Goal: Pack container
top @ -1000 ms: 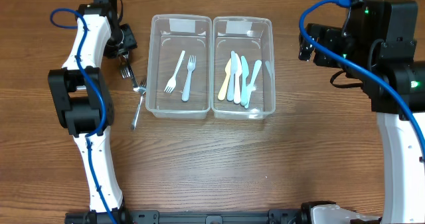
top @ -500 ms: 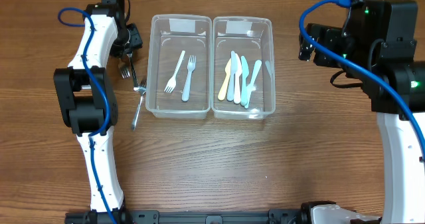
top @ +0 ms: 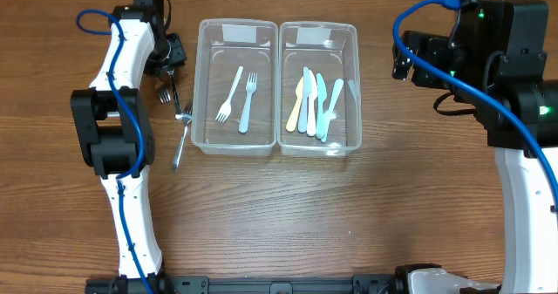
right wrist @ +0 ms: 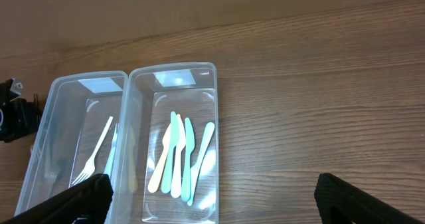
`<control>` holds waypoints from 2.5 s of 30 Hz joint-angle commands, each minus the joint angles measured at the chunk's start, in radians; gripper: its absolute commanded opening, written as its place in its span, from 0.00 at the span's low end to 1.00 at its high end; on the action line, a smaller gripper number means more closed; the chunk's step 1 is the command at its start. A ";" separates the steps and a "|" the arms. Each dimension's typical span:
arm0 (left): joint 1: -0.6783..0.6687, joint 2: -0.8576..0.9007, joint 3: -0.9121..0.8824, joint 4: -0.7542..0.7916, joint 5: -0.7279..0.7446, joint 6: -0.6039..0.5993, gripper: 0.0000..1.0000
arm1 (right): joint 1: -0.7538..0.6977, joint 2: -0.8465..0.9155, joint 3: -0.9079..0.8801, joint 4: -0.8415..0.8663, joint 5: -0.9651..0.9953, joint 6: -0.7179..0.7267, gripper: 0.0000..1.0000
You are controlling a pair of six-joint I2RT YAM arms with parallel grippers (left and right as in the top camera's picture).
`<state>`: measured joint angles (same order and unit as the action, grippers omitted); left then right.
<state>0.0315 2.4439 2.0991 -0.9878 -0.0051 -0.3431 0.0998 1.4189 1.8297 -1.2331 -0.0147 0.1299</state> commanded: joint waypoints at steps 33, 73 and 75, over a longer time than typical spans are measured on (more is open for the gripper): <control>-0.008 0.062 0.031 -0.155 -0.035 0.161 0.04 | -0.004 0.002 0.004 0.004 0.014 -0.003 1.00; -0.249 -0.349 0.306 -0.628 0.047 0.119 0.04 | -0.004 0.002 0.004 0.004 0.014 -0.004 1.00; -0.297 -0.337 0.271 -0.622 0.046 0.098 0.04 | -0.004 0.002 0.004 0.004 0.014 -0.003 1.00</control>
<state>-0.1944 2.0743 2.4138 -1.6131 0.0116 -0.1883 0.0998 1.4189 1.8297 -1.2327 -0.0143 0.1303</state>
